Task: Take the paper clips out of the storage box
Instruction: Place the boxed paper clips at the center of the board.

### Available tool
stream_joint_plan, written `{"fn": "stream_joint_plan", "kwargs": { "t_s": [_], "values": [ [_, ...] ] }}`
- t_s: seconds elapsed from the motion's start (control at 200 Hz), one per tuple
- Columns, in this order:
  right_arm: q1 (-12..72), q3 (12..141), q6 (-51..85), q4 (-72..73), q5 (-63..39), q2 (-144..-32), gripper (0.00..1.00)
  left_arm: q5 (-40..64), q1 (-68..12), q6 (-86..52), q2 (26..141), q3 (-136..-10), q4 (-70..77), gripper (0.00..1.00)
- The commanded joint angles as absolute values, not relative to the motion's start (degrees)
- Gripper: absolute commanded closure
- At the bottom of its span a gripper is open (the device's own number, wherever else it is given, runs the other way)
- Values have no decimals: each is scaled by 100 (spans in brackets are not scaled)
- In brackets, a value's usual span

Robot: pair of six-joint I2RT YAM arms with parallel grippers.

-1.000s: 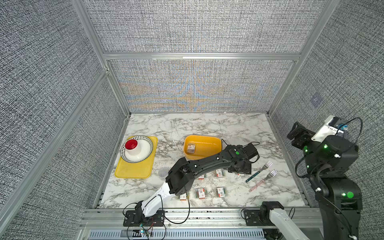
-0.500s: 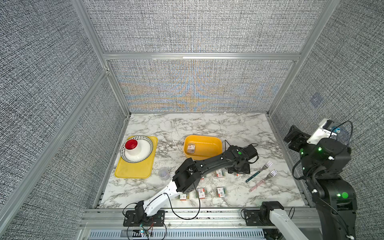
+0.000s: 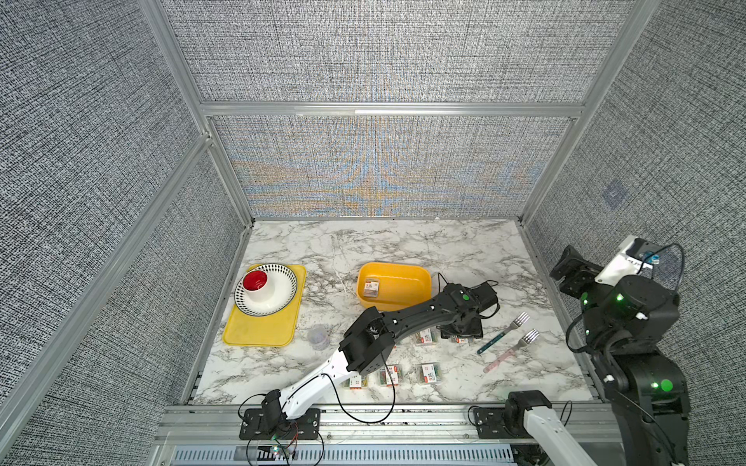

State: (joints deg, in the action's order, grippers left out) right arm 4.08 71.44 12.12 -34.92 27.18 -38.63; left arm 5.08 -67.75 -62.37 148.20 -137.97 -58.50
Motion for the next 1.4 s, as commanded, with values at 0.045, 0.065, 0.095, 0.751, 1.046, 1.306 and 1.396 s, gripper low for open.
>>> {"fn": "stream_joint_plan", "kwargs": {
  "t_s": [0.045, 0.065, 0.095, 0.751, 1.046, 1.306, 1.396],
  "values": [
    [431, 7102, 1187, -3323, 2802, -3867, 4, 469, -6776, -6350, 14843, -13847, -5950, 65],
    [446, 7102, 1187, -3322, 2802, -3867, 4, 474, -6768, -6350, 14852, -13851, -5950, 64],
    [440, 7102, 1191, -3317, 2803, -3870, 4, 487, -6768, -6369, 14869, -13853, -5950, 63],
    [512, 7032, 1160, -3283, 2798, -3812, 3, 668, -6732, -6414, 15067, -13975, -5933, 49],
    [552, 7019, 1152, -3280, 2806, -3793, 1, 754, -6723, -6407, 15166, -14078, -5933, 47],
    [567, 6999, 1143, -3270, 2832, -3795, 1, 797, -6715, -6426, 15239, -14150, -5941, 41],
    [563, 6996, 1143, -3269, 2828, -3796, 1, 804, -6715, -6407, 15257, -14176, -5950, 38]
  ]
}}
